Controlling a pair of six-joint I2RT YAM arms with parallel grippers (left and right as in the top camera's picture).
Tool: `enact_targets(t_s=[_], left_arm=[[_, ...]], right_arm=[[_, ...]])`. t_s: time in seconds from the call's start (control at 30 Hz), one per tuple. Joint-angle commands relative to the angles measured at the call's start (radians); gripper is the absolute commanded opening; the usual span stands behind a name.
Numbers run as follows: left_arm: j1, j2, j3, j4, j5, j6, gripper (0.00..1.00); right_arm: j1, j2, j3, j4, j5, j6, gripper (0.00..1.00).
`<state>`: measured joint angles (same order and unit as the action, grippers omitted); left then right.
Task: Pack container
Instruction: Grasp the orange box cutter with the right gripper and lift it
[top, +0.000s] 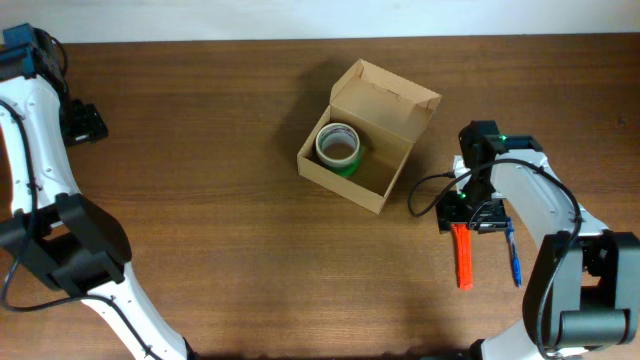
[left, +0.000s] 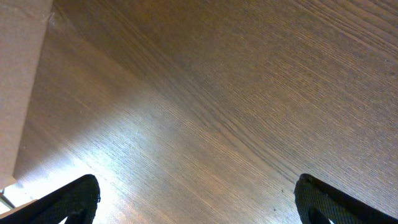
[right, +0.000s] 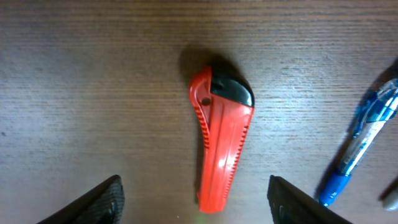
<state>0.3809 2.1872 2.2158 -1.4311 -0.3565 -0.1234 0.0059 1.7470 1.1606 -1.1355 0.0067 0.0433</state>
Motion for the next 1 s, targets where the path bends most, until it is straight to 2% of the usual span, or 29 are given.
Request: enact_targets(t_s=[0.0,0.1,0.37,0.97], left_arm=[[0.004,0.006,-0.005,0.000,-0.006,0.009,1.00],[0.004,0.006,-0.005,0.000,-0.006,0.009,1.00],[0.004,0.006,-0.005,0.000,-0.006,0.009,1.00],[0.004,0.006,-0.005,0.000,-0.006,0.009,1.00]], right_arm=[[-0.007,0.011,-0.033,0.019,-0.023,0.042,0.73],[-0.007,0.010,-0.090,0.058,-0.031,0.070,0.68],[-0.006,-0.002,-0.218,0.170,-0.079,0.066,0.68],[-0.035,-0.002,-0.244,0.236,-0.069,0.052,0.69]])
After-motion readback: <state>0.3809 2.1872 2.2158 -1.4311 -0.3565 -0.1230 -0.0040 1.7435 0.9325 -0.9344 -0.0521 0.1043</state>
